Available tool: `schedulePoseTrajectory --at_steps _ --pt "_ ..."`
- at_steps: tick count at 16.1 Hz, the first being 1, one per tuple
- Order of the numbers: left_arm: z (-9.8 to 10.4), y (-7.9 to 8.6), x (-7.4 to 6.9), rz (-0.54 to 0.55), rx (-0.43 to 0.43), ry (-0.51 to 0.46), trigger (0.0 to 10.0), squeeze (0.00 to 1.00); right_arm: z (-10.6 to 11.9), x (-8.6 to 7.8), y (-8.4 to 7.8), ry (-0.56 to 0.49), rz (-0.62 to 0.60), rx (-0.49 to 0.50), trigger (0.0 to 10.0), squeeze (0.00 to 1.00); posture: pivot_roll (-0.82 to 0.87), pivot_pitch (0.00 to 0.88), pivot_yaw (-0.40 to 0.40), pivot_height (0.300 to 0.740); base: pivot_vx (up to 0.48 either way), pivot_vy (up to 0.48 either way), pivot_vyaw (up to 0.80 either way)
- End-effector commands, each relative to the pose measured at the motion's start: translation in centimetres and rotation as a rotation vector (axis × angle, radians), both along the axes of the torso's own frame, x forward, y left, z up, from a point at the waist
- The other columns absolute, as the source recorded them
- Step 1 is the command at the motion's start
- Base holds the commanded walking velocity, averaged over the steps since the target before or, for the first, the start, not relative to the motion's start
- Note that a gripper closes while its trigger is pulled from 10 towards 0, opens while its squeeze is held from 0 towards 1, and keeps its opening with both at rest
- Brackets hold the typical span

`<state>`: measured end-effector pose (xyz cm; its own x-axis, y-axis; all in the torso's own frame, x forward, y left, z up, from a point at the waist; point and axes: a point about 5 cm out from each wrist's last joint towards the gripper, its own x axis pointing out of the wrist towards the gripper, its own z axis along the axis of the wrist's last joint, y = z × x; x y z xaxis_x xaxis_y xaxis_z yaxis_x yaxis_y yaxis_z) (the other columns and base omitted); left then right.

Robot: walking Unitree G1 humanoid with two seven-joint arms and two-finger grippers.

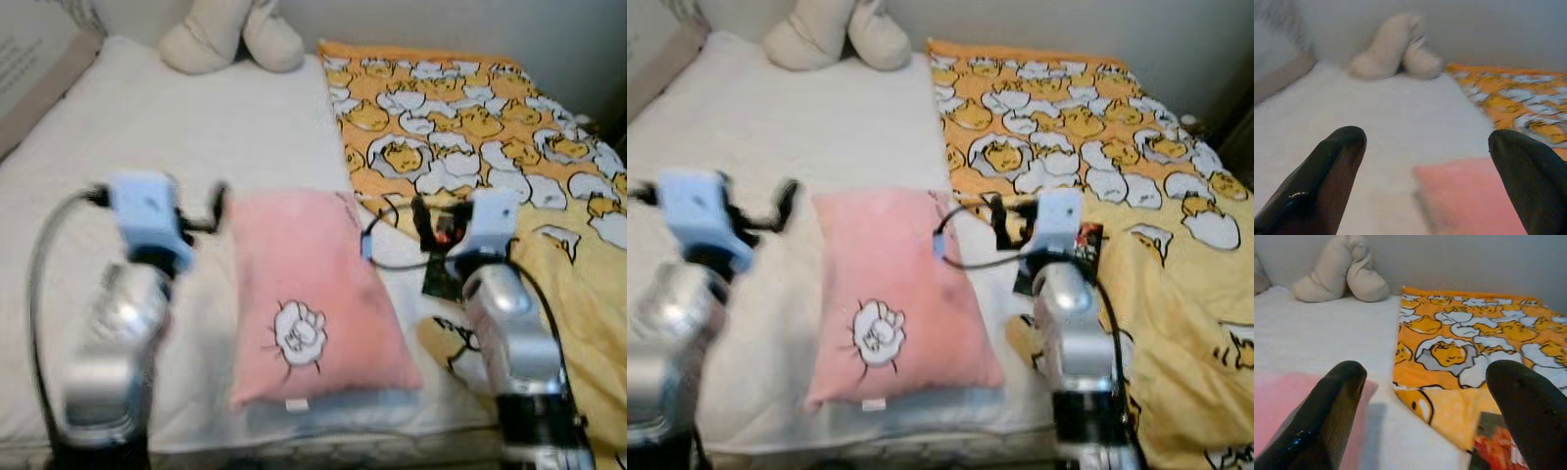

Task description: Clean up the room

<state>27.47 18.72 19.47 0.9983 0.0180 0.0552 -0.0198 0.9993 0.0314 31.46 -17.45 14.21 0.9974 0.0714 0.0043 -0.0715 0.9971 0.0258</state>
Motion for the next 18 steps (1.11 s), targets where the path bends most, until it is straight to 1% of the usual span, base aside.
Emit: schedulePoseTrajectory --at_steps 1,2,3,4,5,6,8,10,11,13,15,16,18 --pt "-1.3 1.6 0.7 0.041 -0.076 0.113 10.0 0.0 -2.3 0.1 -1.4 0.122 -0.029 0.05 10.0 0.0 0.15 0.0 -0.059 0.74 0.0 0.0 0.0" --pt "-1.3 1.9 1.0 0.045 -0.113 0.134 10.0 0.0 -2.7 0.2 -1.8 0.142 -0.042 0.071 10.0 0.0 0.15 0.0 -0.059 0.74 0.0 0.0 0.0" --pt "-1.6 2.1 1.5 0.035 -0.19 0.189 10.0 0.0 -3.8 0.3 -2.7 0.194 -0.076 0.097 10.0 0.0 0.16 0.0 -0.058 0.74 0.0 0.0 0.0" --pt "-2.2 2.0 1.7 0.009 -0.228 0.252 10.0 0.0 -4.5 0.3 -3.2 0.227 -0.086 0.12 10.0 0.0 0.16 0.0 -0.057 0.74 0.0 0.0 0.0" --pt "-2.8 2.5 1.8 -0.016 -0.309 0.332 10.0 0.0 -5.5 0.0 -3.8 0.272 -0.098 0.152 10.0 0.0 0.16 0.0 -0.053 0.74 0.0 0.0 0.0" --pt "-2.9 2.6 1.8 -0.023 -0.322 0.349 10.0 0.0 -5.7 -0.1 -4.0 0.286 -0.1 0.165 10.0 0.0 0.16 0.0 -0.053 0.74 0.0 0.0 0.0" --pt "-2.5 3.4 1.2 -0.085 -0.396 0.43 10.0 0.0 -6.5 -1.3 -5.3 0.34 -0.125 0.219 10.0 0.0 0.16 0.0 -0.055 0.74 0.0 0.0 0.0" --pt "-2.7 3.8 0.2 -0.124 -0.418 0.493 10.0 0.0 -7.3 -2.4 -6.1 0.401 -0.102 0.302 10.0 0.0 0.16 0.0 -0.049 0.74 0.0 0.0 0.0" --pt "-3.2 3.9 -0.1 -0.129 -0.436 0.533 10.0 0.0 -7.9 -2.7 -6.2 0.434 -0.087 0.351 10.0 0.0 0.16 0.0 -0.048 0.74 0.0 0.0 0.0" --pt "-4.3 3.3 -0.4 -0.166 -0.496 0.601 10.0 0.0 -8.9 -2.3 -5.4 0.49 -0.027 0.452 10.0 0.0 0.16 0.0 -0.046 0.74 0.0 0.0 0.0" --pt "-5.4 2.6 -0.6 -0.196 -0.553 0.658 10.0 0.0 -9.2 -1.5 -4.8 0.487 -0.009 0.458 10.0 0.0 0.16 0.0 -0.047 0.74 0.0 0.0 0.0" --pt "-5.9 2.2 -0.6 -0.218 -0.586 0.674 10.0 0.0 -8.9 -0.9 -4.4 0.467 0.002 0.488 10.0 0.0 0.17 0.0 -0.05 0.74 0.0 0.0 0.0" --pt "-7.0 1.4 -1.0 -0.236 -0.607 0.729 10.0 0.0 -8.6 -0.2 -3.7 0.46 0.008 0.54 10.0 0.0 0.17 0.0 -0.054 0.74 0.0 0.0 0.0"
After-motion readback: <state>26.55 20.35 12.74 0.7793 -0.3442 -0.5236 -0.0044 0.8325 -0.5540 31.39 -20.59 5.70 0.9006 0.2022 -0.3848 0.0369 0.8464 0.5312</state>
